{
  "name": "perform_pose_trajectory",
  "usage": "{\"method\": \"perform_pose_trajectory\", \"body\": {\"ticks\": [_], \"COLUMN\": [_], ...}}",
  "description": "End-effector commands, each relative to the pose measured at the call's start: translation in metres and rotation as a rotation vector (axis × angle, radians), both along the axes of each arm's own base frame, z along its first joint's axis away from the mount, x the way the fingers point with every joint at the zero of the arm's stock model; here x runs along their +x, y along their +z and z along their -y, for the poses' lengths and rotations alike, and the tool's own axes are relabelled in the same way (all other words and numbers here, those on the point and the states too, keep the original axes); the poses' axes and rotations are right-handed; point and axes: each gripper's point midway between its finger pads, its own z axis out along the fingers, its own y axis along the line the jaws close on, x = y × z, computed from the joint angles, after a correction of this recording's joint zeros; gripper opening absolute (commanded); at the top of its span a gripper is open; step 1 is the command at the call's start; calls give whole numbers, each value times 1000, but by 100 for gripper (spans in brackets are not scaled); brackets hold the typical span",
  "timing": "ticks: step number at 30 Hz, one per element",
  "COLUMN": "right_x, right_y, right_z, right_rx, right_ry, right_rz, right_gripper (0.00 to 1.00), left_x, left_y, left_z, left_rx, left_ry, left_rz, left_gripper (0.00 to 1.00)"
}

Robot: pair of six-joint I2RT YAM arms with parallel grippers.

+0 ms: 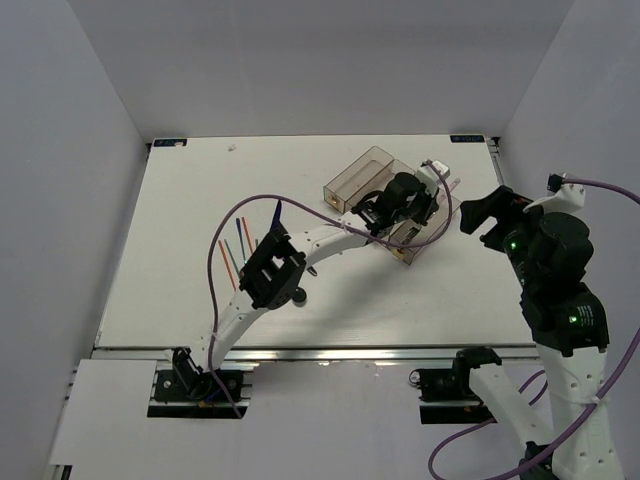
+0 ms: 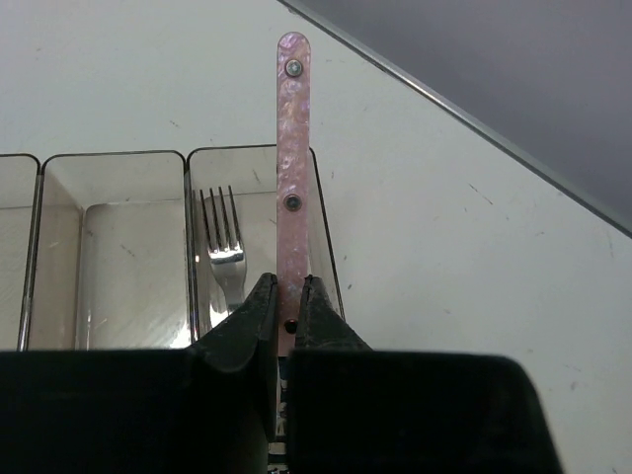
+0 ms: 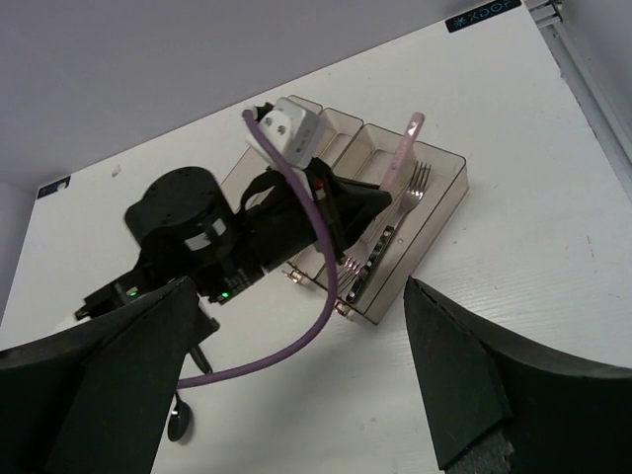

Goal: Sort the eating utensils into containers

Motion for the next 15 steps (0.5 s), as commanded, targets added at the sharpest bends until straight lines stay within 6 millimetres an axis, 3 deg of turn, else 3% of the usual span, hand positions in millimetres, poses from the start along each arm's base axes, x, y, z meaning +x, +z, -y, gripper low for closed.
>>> {"method": "perform_pose_trajectory", "body": {"ticks": [1, 7, 9, 11, 12, 14, 15], "right_x": [-6, -10, -11, -10, -9, -8, -7], "right_y": [2, 8, 10, 12, 12, 14, 14], "right_z": [-7, -5, -8, -10, -9, -9, -10], "right_rx": [-27, -34, -25, -22, -23, -25, -28], "right_ry": [63, 61, 74, 82, 79, 80, 82], "right_rz": [10, 36, 44, 49, 46, 52, 48], "right_gripper": [89, 89, 89, 89, 89, 89, 89], "left_x": [14, 17, 19, 17, 15, 19, 17], "left_y": [59, 21, 25, 26, 41, 55, 76], "left_z": [16, 16, 11, 6, 4, -1, -3], "left_rx": [-161, -139, -140, -149, -171, -197, -234], "left_ry": [-5, 12, 29, 34, 33, 77, 83], "left_rz": [131, 79, 86, 86, 95, 97, 98], "left_gripper": [1, 9, 30, 57, 74, 86, 98]}}
